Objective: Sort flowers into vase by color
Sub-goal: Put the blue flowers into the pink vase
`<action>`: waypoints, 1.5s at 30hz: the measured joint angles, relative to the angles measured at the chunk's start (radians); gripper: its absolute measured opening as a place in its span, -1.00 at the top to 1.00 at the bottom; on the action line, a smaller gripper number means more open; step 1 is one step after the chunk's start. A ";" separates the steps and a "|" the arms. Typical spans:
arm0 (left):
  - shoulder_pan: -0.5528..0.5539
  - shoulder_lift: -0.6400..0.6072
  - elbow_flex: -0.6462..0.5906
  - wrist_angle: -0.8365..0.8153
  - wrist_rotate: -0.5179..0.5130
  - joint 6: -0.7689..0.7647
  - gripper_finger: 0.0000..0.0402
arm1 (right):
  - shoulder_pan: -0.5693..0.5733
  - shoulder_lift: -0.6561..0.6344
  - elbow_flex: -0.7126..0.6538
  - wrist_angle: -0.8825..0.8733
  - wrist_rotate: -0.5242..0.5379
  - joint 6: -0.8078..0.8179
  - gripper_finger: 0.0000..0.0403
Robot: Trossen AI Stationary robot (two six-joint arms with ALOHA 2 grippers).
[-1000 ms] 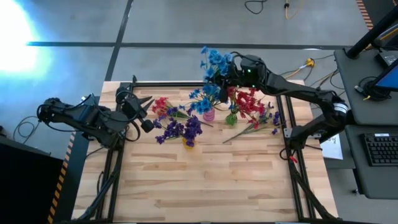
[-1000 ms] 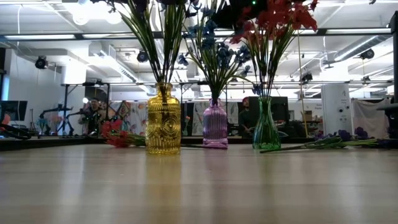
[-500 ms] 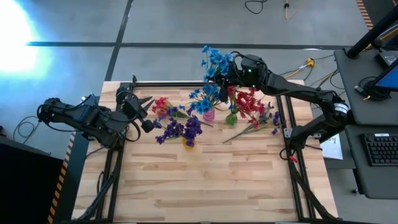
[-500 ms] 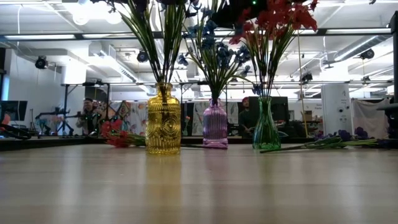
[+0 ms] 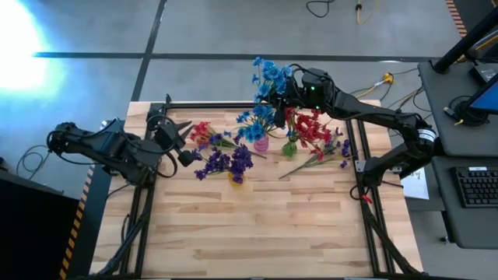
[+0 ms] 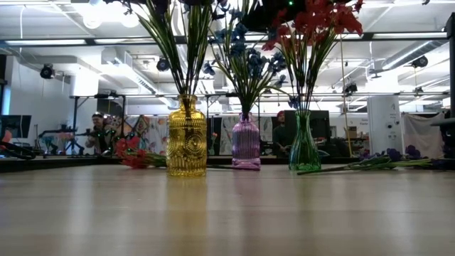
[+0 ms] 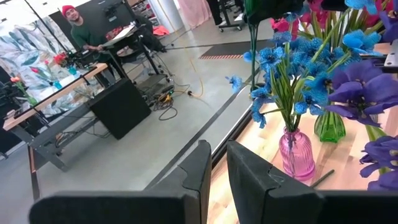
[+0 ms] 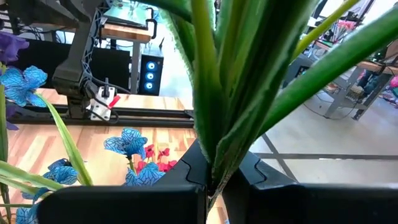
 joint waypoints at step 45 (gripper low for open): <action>0.000 0.012 0.017 -0.021 -0.036 0.017 0.81 | 0.010 0.169 0.187 -0.255 -0.092 0.097 0.91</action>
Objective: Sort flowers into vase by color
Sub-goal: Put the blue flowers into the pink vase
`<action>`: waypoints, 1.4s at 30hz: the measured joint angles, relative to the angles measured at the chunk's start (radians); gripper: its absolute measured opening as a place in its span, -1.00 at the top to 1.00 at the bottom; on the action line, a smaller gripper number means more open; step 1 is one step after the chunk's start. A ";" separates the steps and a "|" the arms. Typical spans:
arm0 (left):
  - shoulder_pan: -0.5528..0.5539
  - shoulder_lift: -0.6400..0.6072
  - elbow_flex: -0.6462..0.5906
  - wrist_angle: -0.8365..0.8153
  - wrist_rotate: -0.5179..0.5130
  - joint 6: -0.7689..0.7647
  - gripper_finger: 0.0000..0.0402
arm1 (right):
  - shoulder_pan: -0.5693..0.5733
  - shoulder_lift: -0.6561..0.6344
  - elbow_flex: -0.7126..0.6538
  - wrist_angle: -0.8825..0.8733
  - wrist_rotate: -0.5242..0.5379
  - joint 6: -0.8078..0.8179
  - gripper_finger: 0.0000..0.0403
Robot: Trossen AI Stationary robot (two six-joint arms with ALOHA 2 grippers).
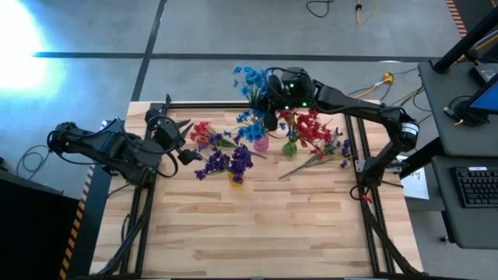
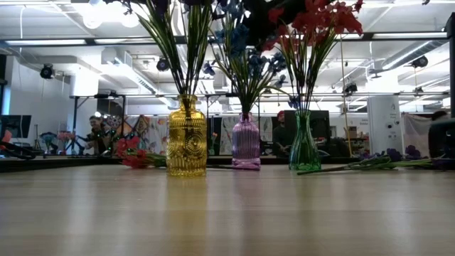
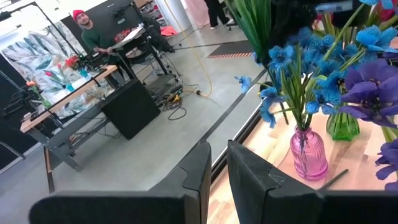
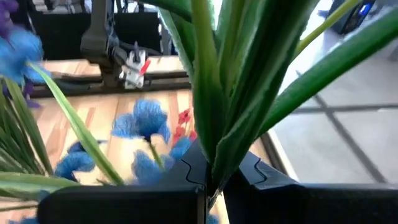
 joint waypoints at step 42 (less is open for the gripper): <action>0.000 0.000 0.000 -0.009 0.001 -0.003 0.81 | 0.011 0.016 0.025 -0.016 0.076 -0.020 0.91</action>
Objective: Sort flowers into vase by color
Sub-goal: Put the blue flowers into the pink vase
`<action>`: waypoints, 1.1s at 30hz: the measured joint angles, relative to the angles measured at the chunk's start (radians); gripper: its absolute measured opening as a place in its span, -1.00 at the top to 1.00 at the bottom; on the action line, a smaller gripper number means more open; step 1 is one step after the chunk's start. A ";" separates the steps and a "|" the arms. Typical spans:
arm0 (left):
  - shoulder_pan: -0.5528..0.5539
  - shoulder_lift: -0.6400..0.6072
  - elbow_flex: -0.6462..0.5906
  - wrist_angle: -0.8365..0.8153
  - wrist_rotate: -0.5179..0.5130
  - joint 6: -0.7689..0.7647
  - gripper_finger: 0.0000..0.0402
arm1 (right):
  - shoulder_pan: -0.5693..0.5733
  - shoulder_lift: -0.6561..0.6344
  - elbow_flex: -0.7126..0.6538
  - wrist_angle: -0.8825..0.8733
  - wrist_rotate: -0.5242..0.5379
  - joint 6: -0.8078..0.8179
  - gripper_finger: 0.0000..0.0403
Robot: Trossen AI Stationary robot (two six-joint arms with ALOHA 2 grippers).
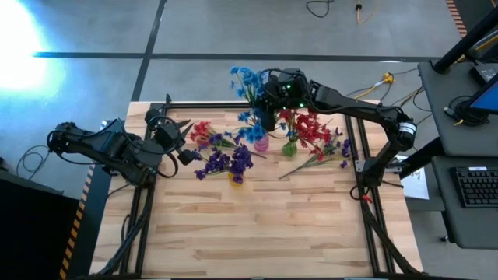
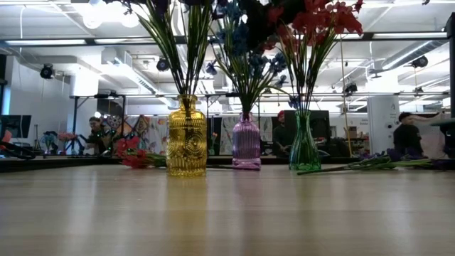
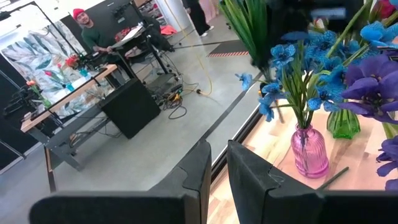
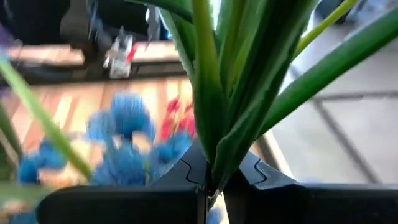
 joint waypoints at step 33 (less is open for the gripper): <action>-0.344 0.530 0.954 -0.818 0.375 -0.822 0.81 | 0.070 -0.276 0.201 -0.140 0.018 -0.056 0.91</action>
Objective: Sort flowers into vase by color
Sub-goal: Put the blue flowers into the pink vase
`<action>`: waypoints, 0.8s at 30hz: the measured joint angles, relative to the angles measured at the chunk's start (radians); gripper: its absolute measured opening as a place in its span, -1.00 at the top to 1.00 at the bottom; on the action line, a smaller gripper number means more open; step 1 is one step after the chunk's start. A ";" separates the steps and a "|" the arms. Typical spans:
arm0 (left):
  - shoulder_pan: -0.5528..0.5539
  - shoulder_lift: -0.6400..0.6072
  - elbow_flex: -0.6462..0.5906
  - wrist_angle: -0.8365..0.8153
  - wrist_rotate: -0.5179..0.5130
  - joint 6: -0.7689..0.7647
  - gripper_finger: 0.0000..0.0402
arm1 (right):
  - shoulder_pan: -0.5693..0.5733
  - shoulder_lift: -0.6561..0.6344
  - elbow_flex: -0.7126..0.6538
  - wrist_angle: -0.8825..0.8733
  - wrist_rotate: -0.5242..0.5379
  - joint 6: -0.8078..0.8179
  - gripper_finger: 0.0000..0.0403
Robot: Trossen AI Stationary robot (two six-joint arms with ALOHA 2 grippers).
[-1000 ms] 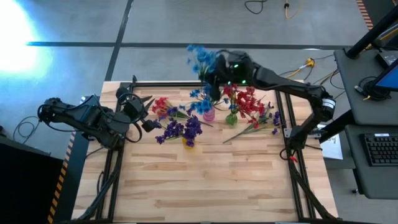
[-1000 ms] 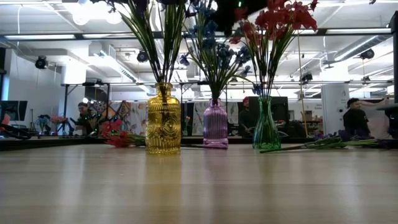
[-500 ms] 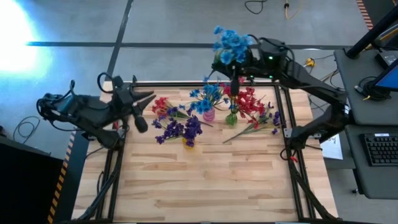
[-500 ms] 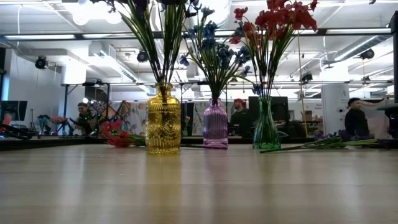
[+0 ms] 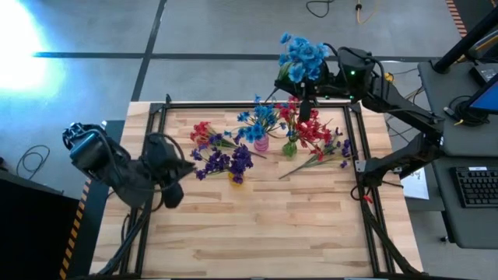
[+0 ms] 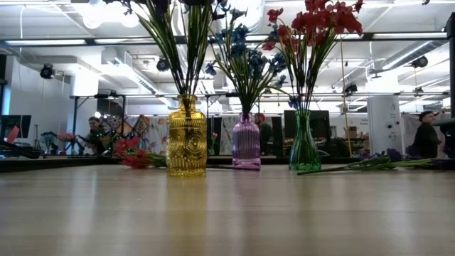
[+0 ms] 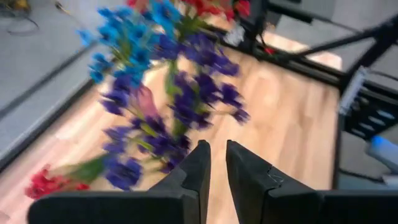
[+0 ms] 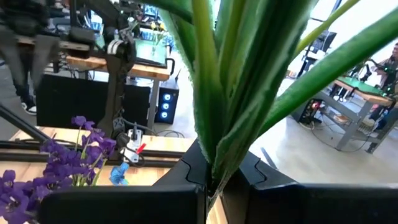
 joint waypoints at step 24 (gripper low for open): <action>-0.123 0.237 0.007 -0.046 0.044 0.087 0.81 | 0.039 -0.067 0.122 -0.255 0.100 0.010 0.91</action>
